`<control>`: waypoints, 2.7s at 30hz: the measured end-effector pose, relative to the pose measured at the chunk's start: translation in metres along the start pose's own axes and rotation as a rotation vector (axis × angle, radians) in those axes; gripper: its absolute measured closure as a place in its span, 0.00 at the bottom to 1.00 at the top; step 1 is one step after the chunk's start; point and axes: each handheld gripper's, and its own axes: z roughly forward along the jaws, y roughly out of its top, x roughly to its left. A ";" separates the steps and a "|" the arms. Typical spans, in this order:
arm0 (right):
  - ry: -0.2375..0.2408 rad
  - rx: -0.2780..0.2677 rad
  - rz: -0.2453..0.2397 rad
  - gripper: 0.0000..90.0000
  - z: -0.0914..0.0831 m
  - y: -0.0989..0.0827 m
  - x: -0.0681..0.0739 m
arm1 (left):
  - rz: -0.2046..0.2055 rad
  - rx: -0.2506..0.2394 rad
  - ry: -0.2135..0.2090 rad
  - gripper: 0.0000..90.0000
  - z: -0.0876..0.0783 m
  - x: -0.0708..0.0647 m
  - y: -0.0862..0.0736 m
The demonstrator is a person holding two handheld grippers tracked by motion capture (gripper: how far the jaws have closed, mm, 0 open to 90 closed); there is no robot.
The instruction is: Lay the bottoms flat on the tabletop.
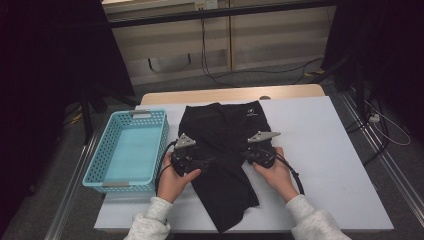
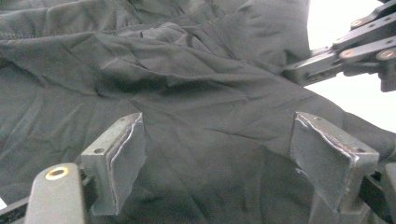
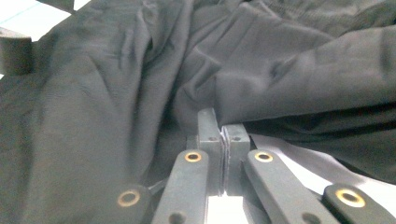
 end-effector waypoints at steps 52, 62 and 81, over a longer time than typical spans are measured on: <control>-0.093 0.092 -0.077 0.61 -0.020 -0.019 -0.019 | -0.019 0.003 0.017 0.21 -0.007 0.004 -0.007; -0.021 -0.011 -0.061 0.99 -0.032 -0.008 -0.014 | -0.009 -0.002 0.011 0.21 -0.006 0.001 -0.006; -0.046 -0.057 -0.069 0.97 -0.035 0.017 -0.008 | 0.000 0.038 -0.013 0.22 0.002 -0.006 -0.014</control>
